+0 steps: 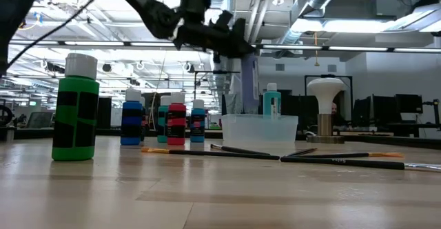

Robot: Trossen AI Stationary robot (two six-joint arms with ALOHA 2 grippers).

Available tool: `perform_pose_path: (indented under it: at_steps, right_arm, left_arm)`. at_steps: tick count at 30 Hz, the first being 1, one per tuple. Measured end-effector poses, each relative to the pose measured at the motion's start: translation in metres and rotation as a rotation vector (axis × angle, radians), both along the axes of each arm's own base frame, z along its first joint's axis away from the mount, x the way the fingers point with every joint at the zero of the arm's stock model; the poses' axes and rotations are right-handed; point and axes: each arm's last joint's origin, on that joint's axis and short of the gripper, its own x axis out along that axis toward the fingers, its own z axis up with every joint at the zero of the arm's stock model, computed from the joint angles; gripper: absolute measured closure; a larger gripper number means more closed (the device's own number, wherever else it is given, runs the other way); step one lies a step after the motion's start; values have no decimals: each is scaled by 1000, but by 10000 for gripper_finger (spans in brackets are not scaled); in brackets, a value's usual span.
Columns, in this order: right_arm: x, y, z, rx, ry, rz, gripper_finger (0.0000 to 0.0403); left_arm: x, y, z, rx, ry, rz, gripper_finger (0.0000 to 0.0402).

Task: Pick & Place Paint Supplies
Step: Put the large purple paint bottle into the transparent bin

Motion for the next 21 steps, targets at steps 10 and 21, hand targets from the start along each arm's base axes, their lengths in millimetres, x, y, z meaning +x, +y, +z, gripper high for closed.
perform_pose_path:
  at_steps: [10,21]
  right_arm:
    - [0,0,0,17,-7,-3,137]
    - [0,0,-2,19,13,-3,137]
  left_arm:
    - [11,13,-37,13,-6,32,401]
    - [8,25,-49,26,26,62,401]
